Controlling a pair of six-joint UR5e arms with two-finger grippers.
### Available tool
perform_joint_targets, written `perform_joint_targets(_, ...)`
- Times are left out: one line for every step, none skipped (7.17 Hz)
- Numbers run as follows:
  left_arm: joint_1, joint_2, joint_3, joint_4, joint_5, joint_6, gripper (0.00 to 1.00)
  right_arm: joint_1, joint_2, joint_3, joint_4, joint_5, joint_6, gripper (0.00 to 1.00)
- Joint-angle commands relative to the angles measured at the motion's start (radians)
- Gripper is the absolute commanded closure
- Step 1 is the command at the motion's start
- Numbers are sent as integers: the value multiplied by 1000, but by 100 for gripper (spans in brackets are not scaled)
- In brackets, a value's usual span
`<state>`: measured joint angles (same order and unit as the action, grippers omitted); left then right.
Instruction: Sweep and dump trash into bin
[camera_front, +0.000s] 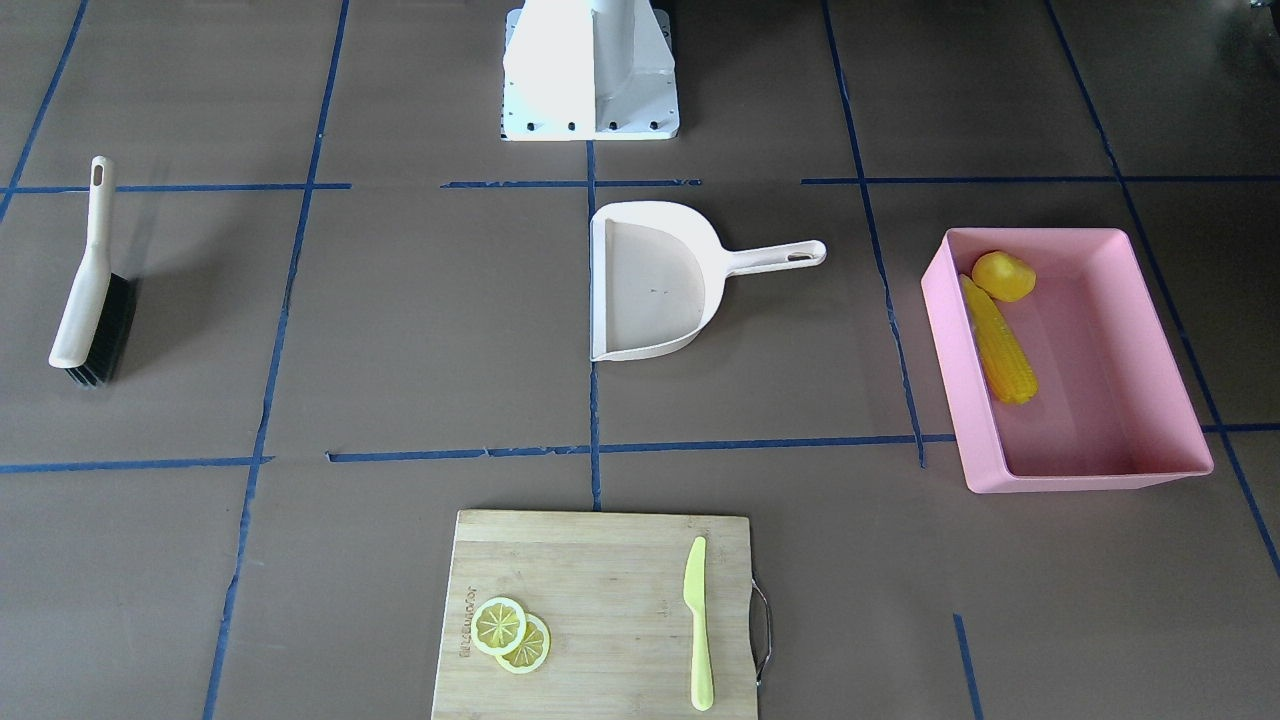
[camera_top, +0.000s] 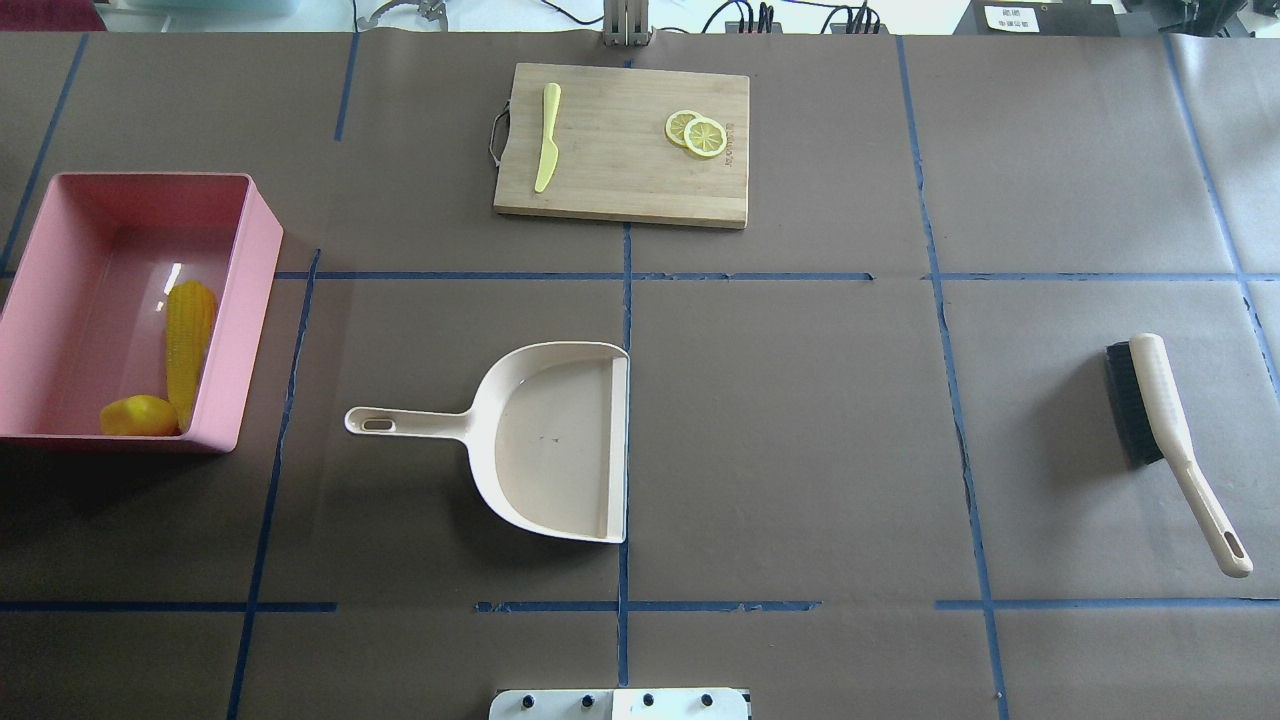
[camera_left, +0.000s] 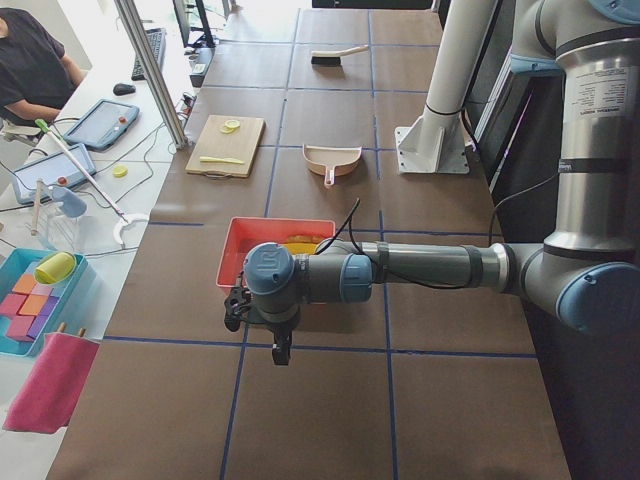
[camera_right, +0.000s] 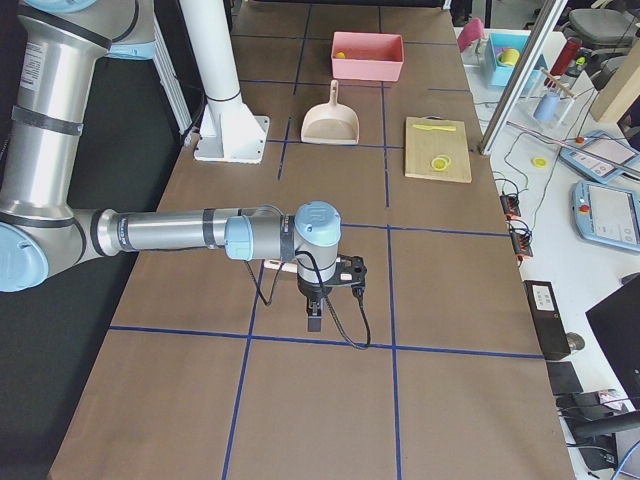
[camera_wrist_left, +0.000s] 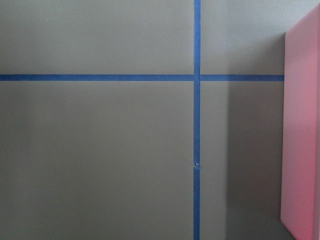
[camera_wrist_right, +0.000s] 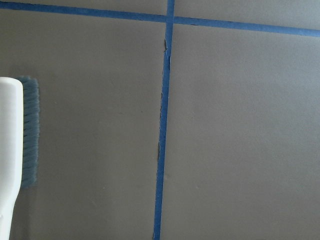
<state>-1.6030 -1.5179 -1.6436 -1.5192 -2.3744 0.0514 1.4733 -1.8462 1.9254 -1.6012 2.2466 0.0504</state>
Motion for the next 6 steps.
perform_joint_targets(5, -11, 11, 1, 3, 1, 0, -5, 1, 1, 3, 8, 0, 0)
perform_joint_targets(6, -18, 10, 1, 4, 1, 0, -5, 1, 0, 4, 7, 0, 0)
perform_joint_targets(14, -19, 4, 2, 6, 1, 0, -5, 1, 0, 7, 8, 0, 0)
perform_joint_targets(20, -21, 4, 2, 6, 1, 0, -5, 2, 0, 9, 8, 0, 0)
perform_joint_targets(20, -21, -1, 2, 6, 1, 0, -5, 2, 0, 10, 8, 3, 0)
perform_joint_targets(23, -21, 1, 2, 6, 1, 0, -7, 4, -2, 10, 7, 5, 0)
